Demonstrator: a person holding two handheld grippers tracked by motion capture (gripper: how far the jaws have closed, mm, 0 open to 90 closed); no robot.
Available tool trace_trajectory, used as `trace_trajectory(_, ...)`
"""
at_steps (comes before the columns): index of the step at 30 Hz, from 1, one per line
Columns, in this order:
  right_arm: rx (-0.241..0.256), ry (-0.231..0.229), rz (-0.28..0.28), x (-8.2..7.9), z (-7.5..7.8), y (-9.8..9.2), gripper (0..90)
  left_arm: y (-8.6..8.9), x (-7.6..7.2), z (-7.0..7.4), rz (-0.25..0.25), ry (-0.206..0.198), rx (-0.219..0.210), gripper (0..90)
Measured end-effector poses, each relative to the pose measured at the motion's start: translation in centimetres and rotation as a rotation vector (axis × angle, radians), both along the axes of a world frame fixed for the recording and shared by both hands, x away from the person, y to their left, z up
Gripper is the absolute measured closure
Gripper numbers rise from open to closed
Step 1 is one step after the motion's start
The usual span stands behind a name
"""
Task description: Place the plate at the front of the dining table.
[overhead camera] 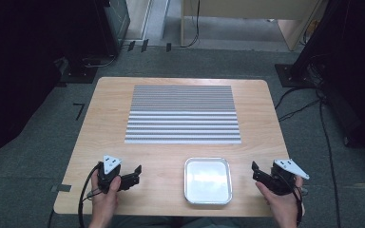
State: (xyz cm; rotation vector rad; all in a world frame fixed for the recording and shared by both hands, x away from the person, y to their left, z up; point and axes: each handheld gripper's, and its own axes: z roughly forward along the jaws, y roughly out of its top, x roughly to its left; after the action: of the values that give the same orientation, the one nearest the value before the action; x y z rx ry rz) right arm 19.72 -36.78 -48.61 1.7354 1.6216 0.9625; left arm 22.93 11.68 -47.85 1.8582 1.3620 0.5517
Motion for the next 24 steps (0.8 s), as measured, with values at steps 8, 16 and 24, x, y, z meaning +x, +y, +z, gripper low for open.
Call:
trace_trajectory(8, 0.000, -0.001, 0.027, -0.1, 0.1, 1.0, 20.8, -1.8, 0.0, 0.0, -0.036, -0.002, 0.004, 13.1)
trace_trajectory(16, 0.001, -0.006, 0.047, -0.2, 0.0, 1.6, 24.9, -3.9, 0.0, 0.1, -0.078, -0.003, 0.010, 13.1)
trace_trajectory(24, 0.007, -0.012, 0.078, -0.3, 0.0, 1.9, 32.7, -6.0, 0.0, 0.1, -0.111, -0.005, 0.005, 13.1)
